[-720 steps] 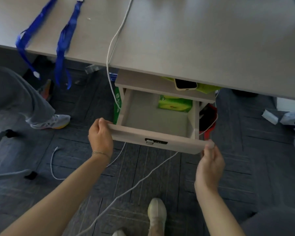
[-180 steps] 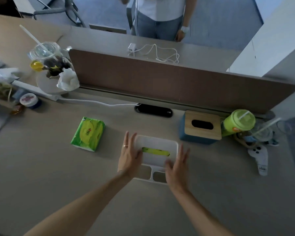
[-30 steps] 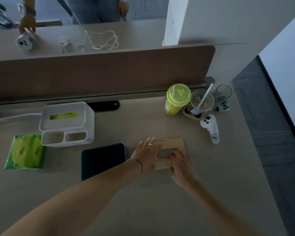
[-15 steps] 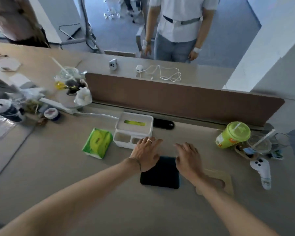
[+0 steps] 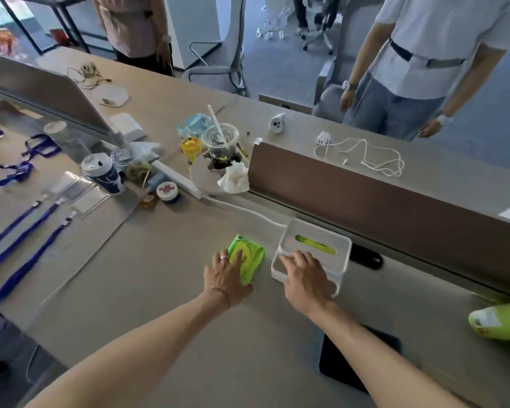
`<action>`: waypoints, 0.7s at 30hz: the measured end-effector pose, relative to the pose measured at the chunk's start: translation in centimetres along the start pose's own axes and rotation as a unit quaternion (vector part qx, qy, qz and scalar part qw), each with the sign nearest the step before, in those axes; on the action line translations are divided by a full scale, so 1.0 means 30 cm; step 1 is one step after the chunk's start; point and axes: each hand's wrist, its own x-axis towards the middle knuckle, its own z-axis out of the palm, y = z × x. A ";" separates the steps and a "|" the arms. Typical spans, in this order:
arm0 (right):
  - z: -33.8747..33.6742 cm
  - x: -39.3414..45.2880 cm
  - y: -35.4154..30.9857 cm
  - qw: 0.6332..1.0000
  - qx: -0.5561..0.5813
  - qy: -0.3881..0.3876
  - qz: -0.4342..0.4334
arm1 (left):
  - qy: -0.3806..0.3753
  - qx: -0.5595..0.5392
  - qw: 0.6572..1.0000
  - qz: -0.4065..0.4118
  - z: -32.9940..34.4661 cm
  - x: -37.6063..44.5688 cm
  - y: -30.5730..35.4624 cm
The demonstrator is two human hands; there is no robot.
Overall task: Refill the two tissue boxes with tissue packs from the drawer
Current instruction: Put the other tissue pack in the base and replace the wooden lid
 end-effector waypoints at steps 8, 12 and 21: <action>0.010 0.030 -0.014 0.997 -0.059 0.018 -0.042 | -0.042 -0.108 0.990 -0.083 0.088 0.090 0.001; 0.002 -0.002 0.007 0.998 -0.059 0.004 -0.026 | -0.028 -0.138 0.987 -0.082 0.092 0.101 0.002; -0.023 -0.080 0.012 1.000 0.010 0.019 -0.002 | 0.002 -0.099 0.994 0.038 0.029 -0.049 -0.072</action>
